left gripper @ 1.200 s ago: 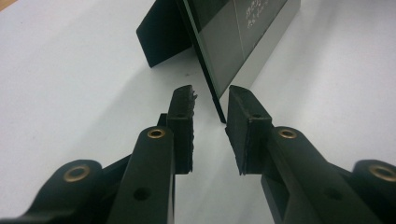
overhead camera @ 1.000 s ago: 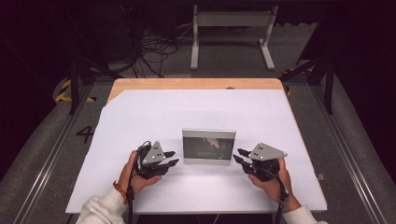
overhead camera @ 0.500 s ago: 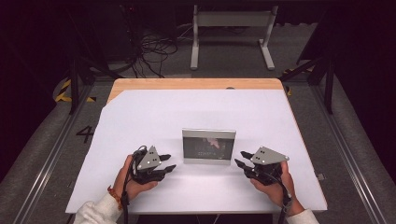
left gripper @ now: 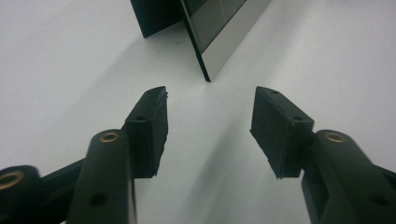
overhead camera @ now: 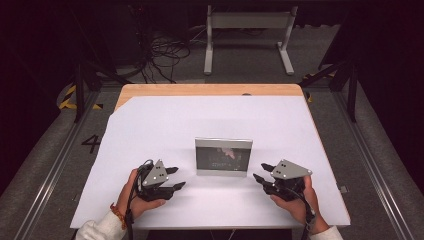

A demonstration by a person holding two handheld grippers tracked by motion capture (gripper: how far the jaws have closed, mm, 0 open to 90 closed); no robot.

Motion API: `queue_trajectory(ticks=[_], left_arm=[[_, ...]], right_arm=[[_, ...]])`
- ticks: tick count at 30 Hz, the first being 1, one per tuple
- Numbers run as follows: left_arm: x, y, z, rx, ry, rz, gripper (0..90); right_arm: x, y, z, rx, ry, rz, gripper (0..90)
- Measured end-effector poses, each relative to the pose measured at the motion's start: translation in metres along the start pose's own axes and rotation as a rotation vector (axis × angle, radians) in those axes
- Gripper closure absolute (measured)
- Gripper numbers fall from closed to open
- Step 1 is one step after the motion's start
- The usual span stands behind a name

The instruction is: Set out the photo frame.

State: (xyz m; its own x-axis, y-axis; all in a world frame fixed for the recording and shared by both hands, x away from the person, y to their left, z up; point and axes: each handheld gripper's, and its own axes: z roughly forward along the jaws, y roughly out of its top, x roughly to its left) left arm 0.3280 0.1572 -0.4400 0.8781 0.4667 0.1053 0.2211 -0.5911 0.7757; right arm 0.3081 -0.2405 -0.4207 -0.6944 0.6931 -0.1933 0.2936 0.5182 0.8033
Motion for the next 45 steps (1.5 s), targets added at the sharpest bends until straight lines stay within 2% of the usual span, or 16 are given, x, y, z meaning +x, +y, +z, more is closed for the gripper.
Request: queue_trajectory(ticks=[12, 17, 25, 31, 35, 38, 40, 42, 45], left_arm=[[-0.004, -0.01, -0.006, 0.039, 0.008, 0.026, 33.5], [-0.006, -0.013, -0.009, 0.036, 0.018, 0.014, 27.5], [-0.009, -0.02, -0.013, 0.042, 0.034, 0.001, 22.0], [-0.011, -0.026, -0.016, 0.047, 0.031, 0.003, 19.0], [-0.013, -0.029, -0.018, 0.061, 0.048, 0.019, 16.8], [-0.014, -0.032, -0.023, 0.042, 0.043, 0.001, 14.5], [-0.014, -0.034, -0.025, 0.033, 0.044, -0.003, 12.7], [-0.013, -0.038, -0.03, 0.005, 0.04, -0.029, 12.0], [-0.013, -0.042, -0.035, -0.012, 0.048, -0.049, 10.0]], right_arm=[[0.002, -0.007, -0.003, 0.015, -0.006, -0.016, 43.3], [0.003, -0.008, -0.005, 0.014, -0.004, -0.028, 37.4], [0.003, -0.011, -0.009, 0.021, -0.023, -0.021, 28.3], [0.005, -0.017, -0.008, 0.046, -0.025, -0.038, 22.5], [0.006, -0.022, -0.008, 0.061, -0.04, -0.051, 17.6], [0.004, -0.026, -0.011, 0.056, -0.048, -0.042, 14.5], [0.004, -0.027, -0.012, 0.045, -0.04, -0.03, 14.0], [0.002, -0.031, -0.015, 0.032, -0.027, -0.015, 12.0], [0.003, -0.035, -0.017, 0.026, -0.009, -0.005, 9.7]])
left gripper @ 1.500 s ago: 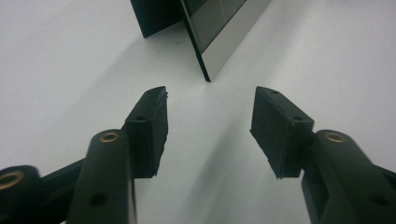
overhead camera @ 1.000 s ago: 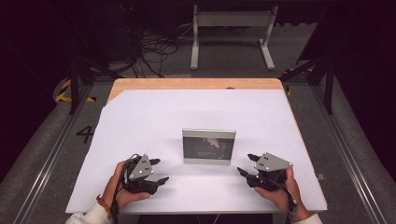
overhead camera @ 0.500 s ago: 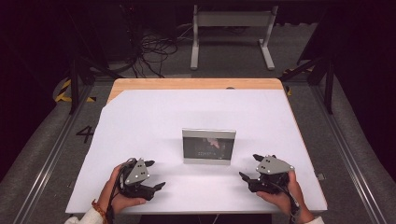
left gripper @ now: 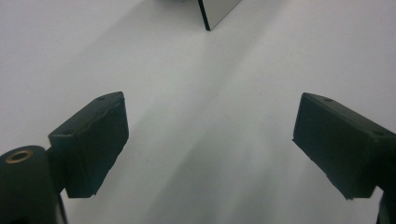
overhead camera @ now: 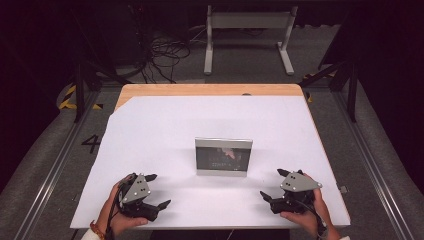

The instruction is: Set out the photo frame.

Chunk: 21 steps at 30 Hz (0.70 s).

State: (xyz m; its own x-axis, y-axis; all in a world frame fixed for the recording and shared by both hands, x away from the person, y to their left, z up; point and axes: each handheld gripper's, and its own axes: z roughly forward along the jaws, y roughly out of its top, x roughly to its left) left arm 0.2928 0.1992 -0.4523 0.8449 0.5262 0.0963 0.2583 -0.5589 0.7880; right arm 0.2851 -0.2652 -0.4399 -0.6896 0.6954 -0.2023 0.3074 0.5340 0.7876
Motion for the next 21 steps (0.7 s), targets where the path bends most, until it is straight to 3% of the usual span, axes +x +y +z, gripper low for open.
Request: queue_trajectory(ticks=[5, 9, 15, 21], left_arm=[[0.0004, -0.0079, -0.004, -0.006, -0.028, -0.02, 6.0], [0.0012, -0.0083, -0.0035, -0.009, -0.023, -0.027, 6.1], [0.0008, -0.0065, -0.0021, -0.014, -0.015, -0.019, 6.4], [-0.0008, -0.0088, -0.001, 0.015, -0.008, 0.003, 6.0]], right_arm=[[0.0008, -0.006, -0.0037, -0.01, 0.014, -0.002, 8.3], [0.0024, -0.0084, -0.0052, -0.008, -0.017, -0.021, 9.8], [0.0001, -0.01, -0.0041, -0.026, -0.024, 0.001, 10.2], [-0.0012, -0.0092, -0.0014, -0.017, -0.037, 0.01, 9.9]])
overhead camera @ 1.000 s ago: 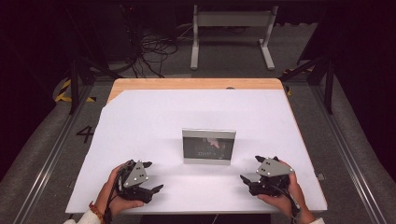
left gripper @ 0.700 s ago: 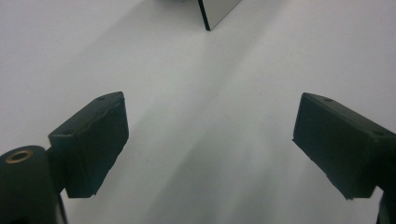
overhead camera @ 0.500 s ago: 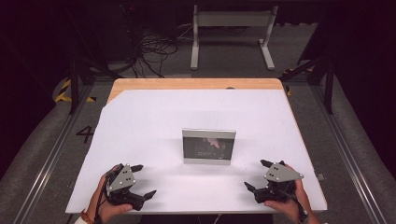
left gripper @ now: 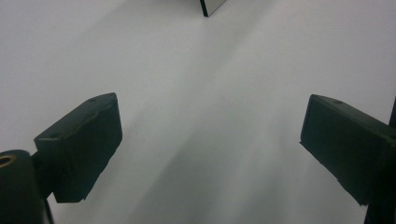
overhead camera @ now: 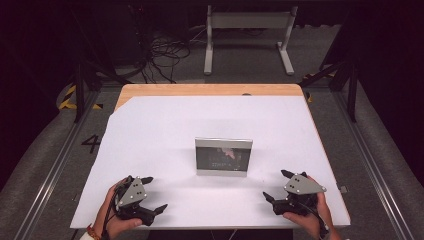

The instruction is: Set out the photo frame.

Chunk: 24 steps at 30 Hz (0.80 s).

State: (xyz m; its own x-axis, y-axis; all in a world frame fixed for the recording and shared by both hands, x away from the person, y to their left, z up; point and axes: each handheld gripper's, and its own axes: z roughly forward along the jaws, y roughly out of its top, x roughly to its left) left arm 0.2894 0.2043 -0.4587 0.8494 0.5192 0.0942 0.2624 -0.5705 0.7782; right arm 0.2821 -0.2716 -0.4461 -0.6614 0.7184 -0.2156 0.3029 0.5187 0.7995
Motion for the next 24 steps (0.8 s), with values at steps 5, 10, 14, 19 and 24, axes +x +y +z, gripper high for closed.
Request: queue_trajectory(ticks=[5, 10, 14, 19, 24], left_arm=[[0.0013, 0.0002, -0.0004, -0.004, 0.008, -0.001, 5.9], [0.0026, 0.0012, 0.0006, -0.001, 0.042, -0.008, 5.6], [0.0022, 0.0022, 0.0011, -0.001, 0.052, -0.008, 5.7], [0.0041, 0.0028, 0.0008, -0.015, 0.052, -0.018, 6.4], [0.0061, 0.0017, 0.0019, -0.016, 0.048, -0.027, 6.6]], right_arm=[[0.0028, 0.0003, 0.0029, 0.009, 0.001, -0.009, 9.8], [0.0014, -0.0005, 0.0038, 0.02, -0.007, -0.01, 10.0], [0.0002, -0.0014, 0.0027, 0.02, -0.016, -0.011, 10.8], [0.0003, -0.0015, 0.0018, 0.01, -0.015, -0.007, 10.8], [-0.0005, -0.0019, 0.0026, 0.0, -0.008, -0.003, 11.0]])
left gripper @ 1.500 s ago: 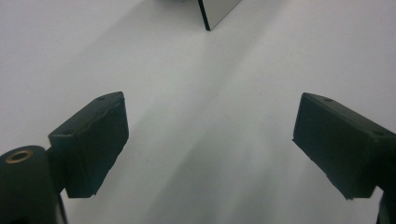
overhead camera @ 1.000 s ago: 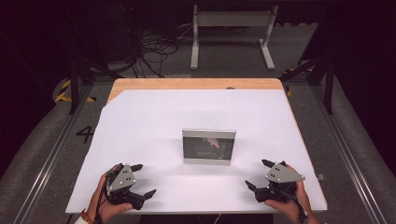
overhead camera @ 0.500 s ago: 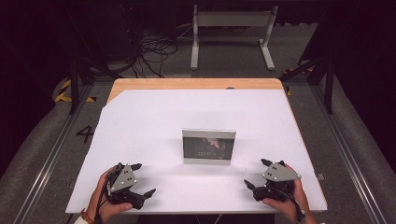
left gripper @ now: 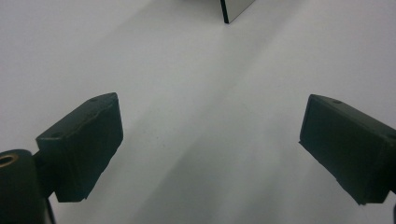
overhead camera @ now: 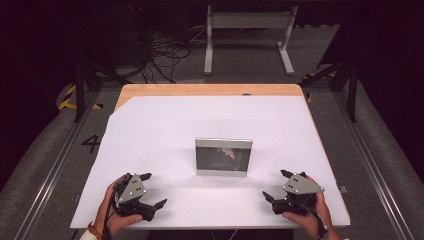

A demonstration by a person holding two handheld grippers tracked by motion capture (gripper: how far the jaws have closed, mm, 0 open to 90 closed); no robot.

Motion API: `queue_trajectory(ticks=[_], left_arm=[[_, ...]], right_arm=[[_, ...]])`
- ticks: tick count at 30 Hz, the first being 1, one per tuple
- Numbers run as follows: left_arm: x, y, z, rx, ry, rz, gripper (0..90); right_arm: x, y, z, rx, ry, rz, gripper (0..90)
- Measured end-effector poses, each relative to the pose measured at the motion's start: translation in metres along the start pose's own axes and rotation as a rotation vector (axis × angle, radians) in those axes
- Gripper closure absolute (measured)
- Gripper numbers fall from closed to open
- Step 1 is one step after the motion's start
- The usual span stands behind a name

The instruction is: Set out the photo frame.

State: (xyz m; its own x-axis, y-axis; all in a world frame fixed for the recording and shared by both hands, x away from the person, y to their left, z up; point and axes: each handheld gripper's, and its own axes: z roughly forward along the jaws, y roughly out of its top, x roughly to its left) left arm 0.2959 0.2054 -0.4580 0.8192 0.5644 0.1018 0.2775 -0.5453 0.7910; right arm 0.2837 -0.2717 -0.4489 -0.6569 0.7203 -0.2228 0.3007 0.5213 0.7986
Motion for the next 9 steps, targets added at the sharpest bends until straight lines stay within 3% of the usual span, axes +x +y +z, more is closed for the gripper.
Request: queue_trajectory(ticks=[9], left_arm=[[-0.0016, 0.0002, -0.0023, -0.01, 0.014, -0.011, 5.7]], right_arm=[[0.0017, 0.002, -0.0032, -0.032, 0.009, 0.034, 10.0]])
